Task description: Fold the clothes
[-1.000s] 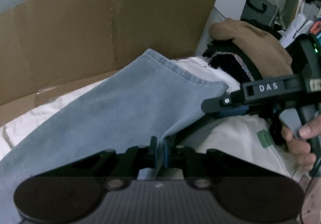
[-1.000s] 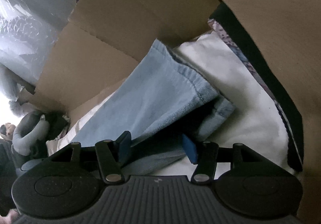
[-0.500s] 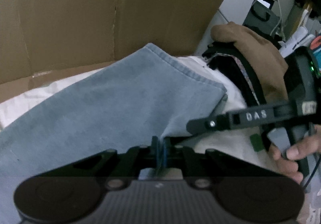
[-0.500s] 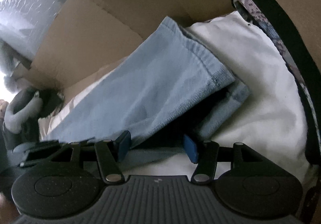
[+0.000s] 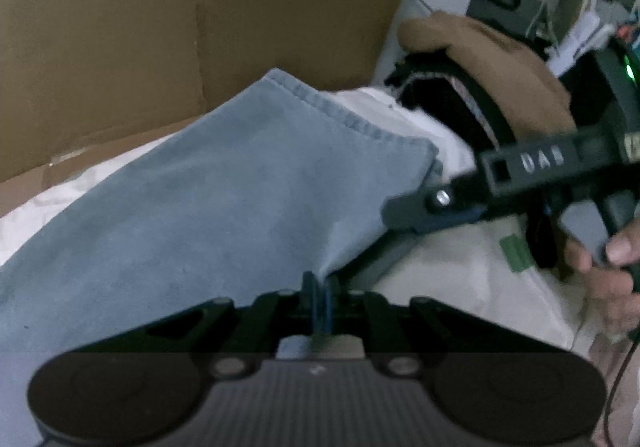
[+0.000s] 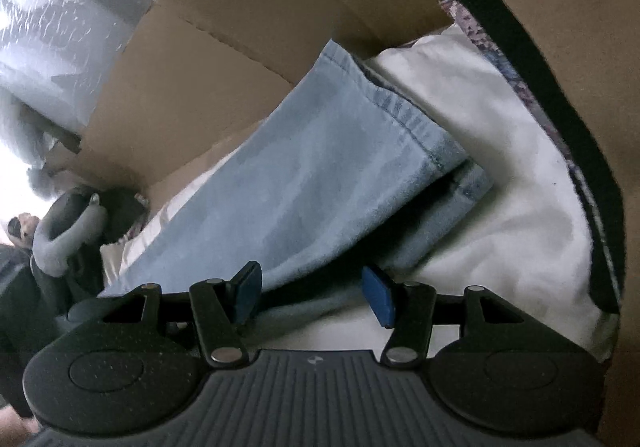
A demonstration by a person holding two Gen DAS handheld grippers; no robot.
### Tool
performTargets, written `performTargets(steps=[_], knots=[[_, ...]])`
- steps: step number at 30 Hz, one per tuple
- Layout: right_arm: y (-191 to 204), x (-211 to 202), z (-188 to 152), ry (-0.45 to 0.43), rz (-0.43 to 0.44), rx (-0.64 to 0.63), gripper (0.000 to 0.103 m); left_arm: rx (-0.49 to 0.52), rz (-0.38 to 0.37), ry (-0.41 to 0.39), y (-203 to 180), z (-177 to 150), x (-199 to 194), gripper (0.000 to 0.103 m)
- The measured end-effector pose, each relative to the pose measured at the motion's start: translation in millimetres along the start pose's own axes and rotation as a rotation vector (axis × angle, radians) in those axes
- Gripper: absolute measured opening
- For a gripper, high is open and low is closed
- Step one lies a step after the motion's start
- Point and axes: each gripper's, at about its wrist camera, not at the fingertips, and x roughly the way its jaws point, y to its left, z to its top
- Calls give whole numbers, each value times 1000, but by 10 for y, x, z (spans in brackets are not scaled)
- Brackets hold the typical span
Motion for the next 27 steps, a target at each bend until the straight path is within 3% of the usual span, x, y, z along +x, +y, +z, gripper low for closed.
performTargets(steps=[4, 9, 18, 25, 27], knots=[[37, 106, -16, 13, 44, 40, 62, 32, 40, 21, -20, -53, -47, 38], [148, 248, -83, 33, 71, 53, 63, 71, 86, 50, 18, -242, -208, 53], [383, 360, -164, 50, 88, 22, 63, 240, 138, 84, -8, -701, -541, 57], [535, 410, -206, 60, 88, -8, 63, 177, 202, 28, 63, -867, -557, 56], [572, 420, -191, 66, 76, -33, 63, 146, 222, 1, 65, -891, -539, 49]])
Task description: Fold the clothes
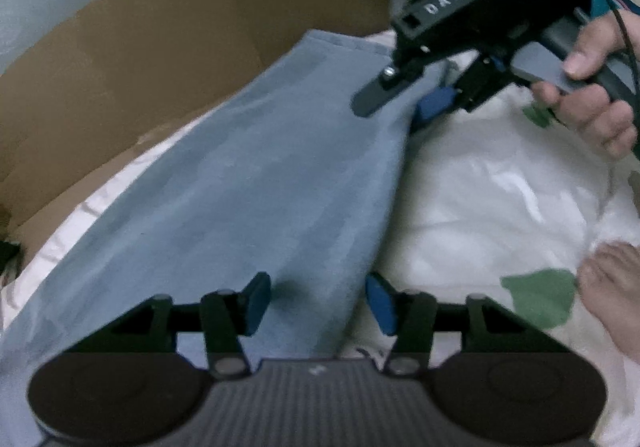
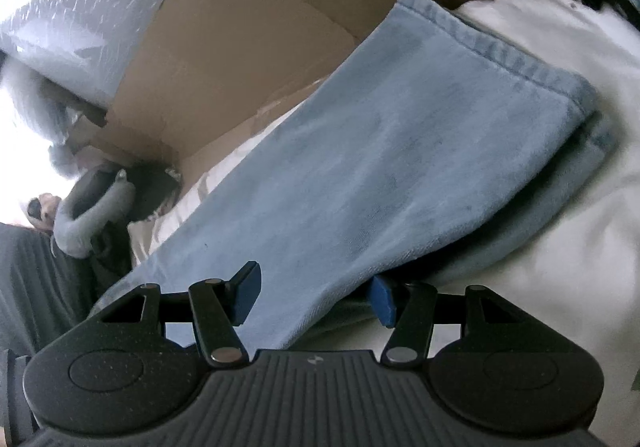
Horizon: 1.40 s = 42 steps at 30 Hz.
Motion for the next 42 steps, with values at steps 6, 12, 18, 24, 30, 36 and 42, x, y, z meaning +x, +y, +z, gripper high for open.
performTargets(steps=[6, 12, 18, 24, 30, 36, 42], knots=[[40, 62, 69, -4, -2, 22, 63, -54, -53, -28, 43, 46, -24, 5], [86, 221, 14, 49, 10, 41, 64, -151, -57, -80, 275, 224, -171, 4], [105, 332, -123, 130, 18, 21, 66, -164, -73, -79, 343, 284, -141, 4], [20, 235, -283, 175, 71, 84, 67, -160, -85, -54, 333, 192, -121, 4], [78, 254, -490, 239, 98, 68, 67, -105, -76, 25, 160, 61, 41, 25], [120, 229, -477, 207, 114, 84, 67, -76, -33, 47, 84, -94, -2, 42], [149, 222, -494, 203, 123, 87, 67, -121, 29, 75, 245, -361, -165, 47]])
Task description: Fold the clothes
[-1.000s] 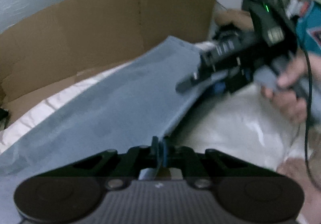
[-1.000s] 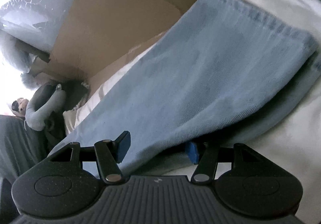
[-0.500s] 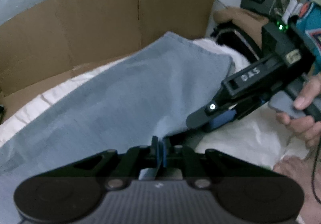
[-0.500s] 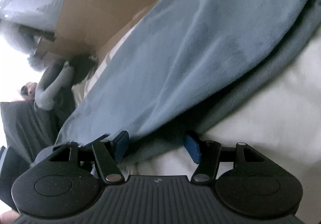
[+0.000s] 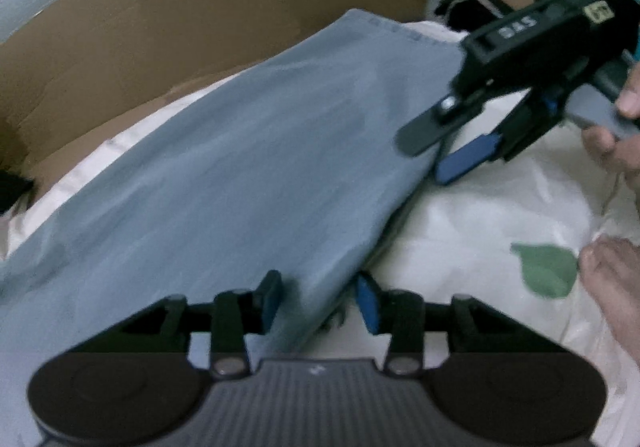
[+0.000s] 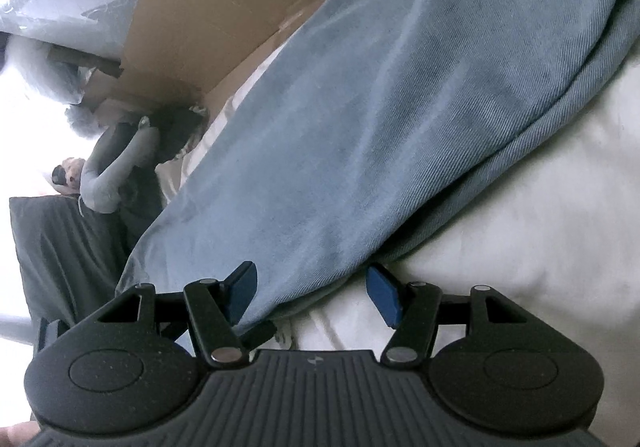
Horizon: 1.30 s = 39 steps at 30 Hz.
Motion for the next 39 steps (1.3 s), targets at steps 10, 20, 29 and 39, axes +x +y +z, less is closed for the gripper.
performTargets(steps=[10, 20, 29, 39], knots=[[206, 100, -110, 51, 43, -36, 67, -110, 78, 37, 436, -390, -344, 52], [564, 349, -269, 117, 38, -150, 67, -200, 121, 47, 665, -655, -546, 51], [1117, 617, -621, 160, 64, -423, 67, -290, 119, -23, 859, -629, -777, 8], [1508, 1017, -747, 100, 16, -597, 68, -350, 115, -62, 994, -570, -886, 7]])
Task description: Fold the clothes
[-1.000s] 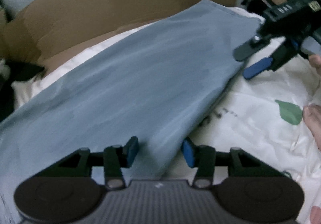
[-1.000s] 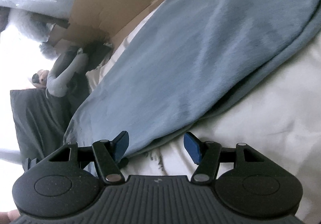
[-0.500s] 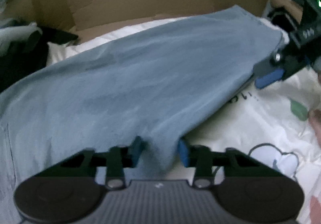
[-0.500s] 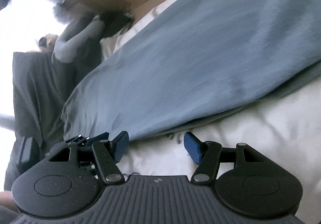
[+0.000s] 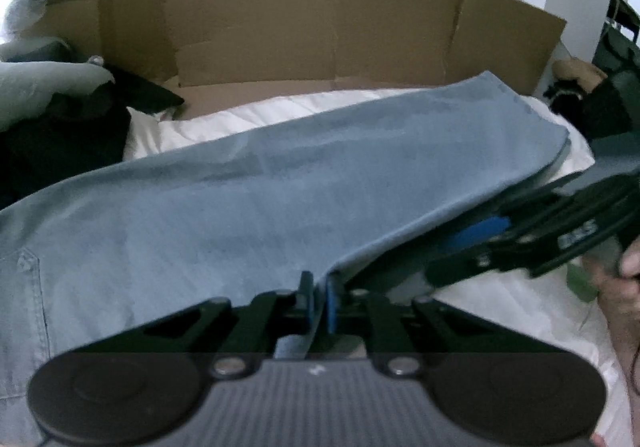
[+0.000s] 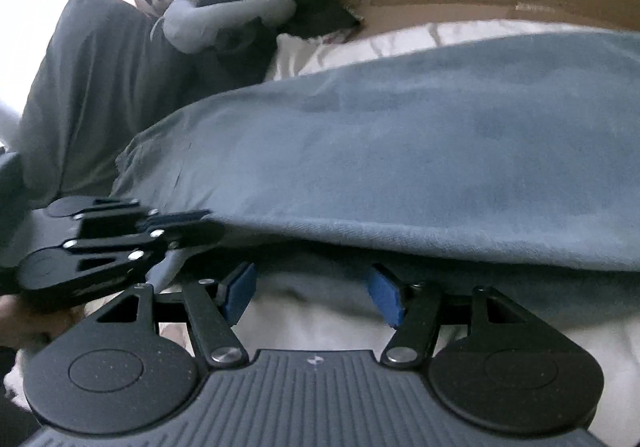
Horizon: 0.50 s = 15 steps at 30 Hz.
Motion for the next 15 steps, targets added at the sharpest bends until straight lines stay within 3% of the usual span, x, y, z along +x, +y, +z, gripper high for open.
performTargets(steps=[4, 5, 8, 11, 13, 15], knots=[[80, 206, 12, -12, -80, 10, 64, 3, 2, -7, -14, -3, -28, 7], [104, 274, 0, 6, -109, -1, 52, 1, 3, -7, -14, -6, -23, 7], [190, 387, -84, 45, -174, -58, 34, -2, 0, 12, -9, -19, 33, 7], [300, 399, -224, 64, -211, -142, 33, 11, 13, 56, -17, -74, 113, 17], [355, 387, -286, 75, -225, -196, 33, 22, 31, 87, -17, -129, 165, 31], [347, 355, -296, 85, -223, -196, 33, 34, 51, 110, -11, -200, 205, 38]])
